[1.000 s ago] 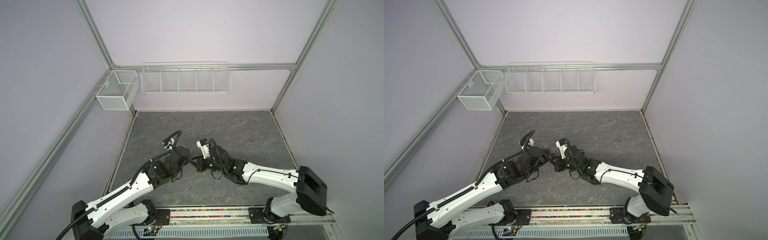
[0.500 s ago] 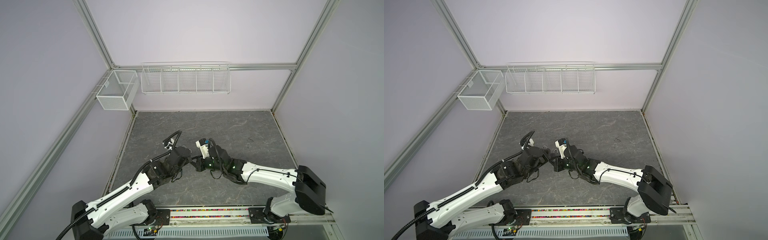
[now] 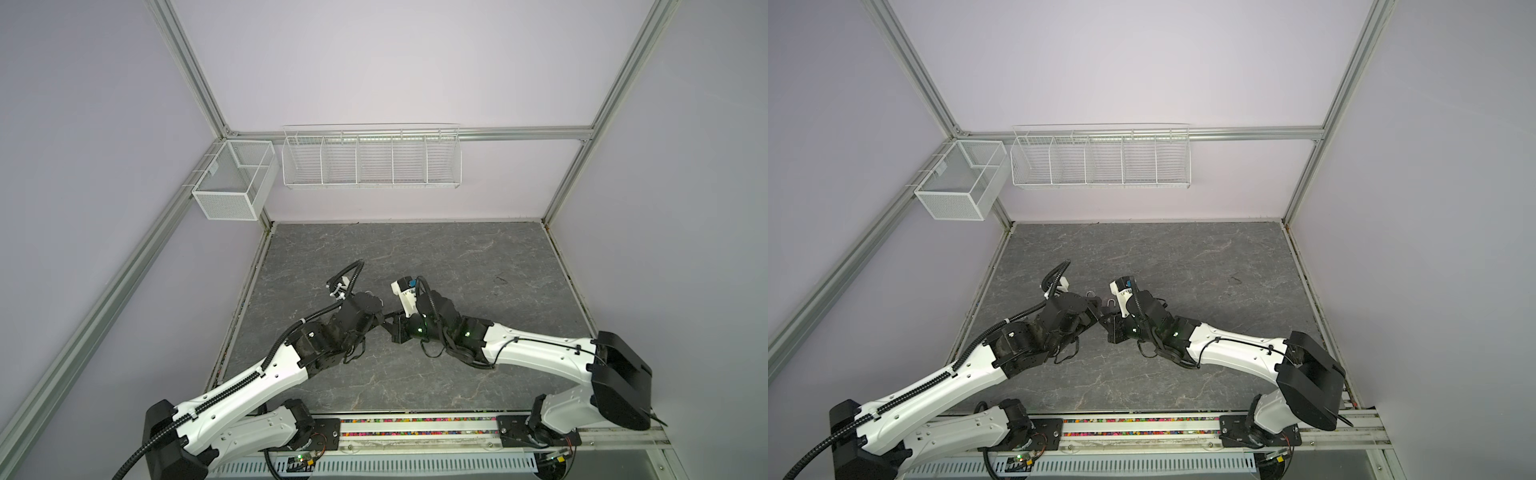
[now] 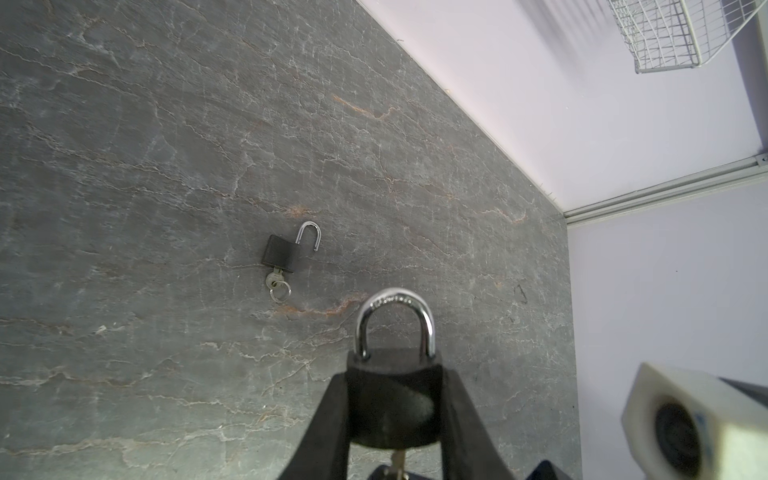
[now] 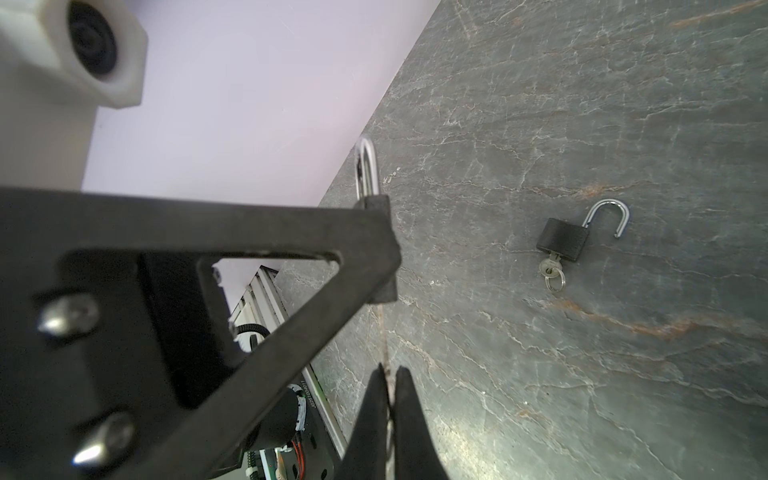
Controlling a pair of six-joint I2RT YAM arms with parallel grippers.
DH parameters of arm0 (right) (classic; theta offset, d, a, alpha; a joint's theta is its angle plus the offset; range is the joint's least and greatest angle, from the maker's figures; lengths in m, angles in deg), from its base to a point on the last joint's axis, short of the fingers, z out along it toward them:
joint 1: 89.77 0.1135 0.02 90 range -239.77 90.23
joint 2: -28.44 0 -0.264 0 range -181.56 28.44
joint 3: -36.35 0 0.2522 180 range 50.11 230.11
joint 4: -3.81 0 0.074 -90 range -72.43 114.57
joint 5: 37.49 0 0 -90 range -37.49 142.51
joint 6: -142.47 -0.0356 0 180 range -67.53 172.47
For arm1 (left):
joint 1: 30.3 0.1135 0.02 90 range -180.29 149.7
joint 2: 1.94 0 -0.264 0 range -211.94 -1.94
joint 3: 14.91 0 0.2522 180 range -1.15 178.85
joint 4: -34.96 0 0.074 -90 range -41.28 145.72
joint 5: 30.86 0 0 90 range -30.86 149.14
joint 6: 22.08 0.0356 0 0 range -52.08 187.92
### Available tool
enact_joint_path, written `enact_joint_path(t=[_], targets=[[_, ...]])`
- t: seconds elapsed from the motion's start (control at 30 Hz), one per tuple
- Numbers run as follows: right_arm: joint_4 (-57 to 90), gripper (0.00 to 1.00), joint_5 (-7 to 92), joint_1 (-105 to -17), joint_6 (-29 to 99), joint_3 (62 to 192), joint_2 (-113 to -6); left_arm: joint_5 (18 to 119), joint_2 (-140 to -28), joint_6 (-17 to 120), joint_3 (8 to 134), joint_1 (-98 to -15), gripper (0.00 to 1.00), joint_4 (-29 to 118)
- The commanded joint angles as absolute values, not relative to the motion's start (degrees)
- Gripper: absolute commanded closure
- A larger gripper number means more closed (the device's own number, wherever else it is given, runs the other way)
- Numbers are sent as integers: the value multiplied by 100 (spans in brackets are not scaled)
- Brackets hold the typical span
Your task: Unlock with the key
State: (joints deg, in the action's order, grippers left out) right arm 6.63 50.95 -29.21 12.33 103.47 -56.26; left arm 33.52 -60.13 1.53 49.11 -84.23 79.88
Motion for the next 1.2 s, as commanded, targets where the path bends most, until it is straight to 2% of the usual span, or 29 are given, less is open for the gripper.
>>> enact_joint_path(t=[0.0, 0.23, 0.53, 0.73, 1.17], targets=[[350, 93, 5606, -2917, 1512, 10476, -5366, 3500, -5990, 86, 4966, -8427, 100, 8128], [387, 93, 5432, -2838, 1688, 10769, -5597, 3670, -6096, 104, 5049, -8426, 100, 8043], [689, 93, 4499, -3201, 1257, 11047, -5667, 3422, -6089, 228, 5005, -8421, 100, 8519], [1366, 93, 3913, -3305, 1143, 11443, -5909, 3637, -6105, 347, 4930, -8130, 100, 8482], [2042, 93, 4267, -3433, 1419, 11553, -6008, 3733, -6202, 341, 4952, -8001, 100, 8733]])
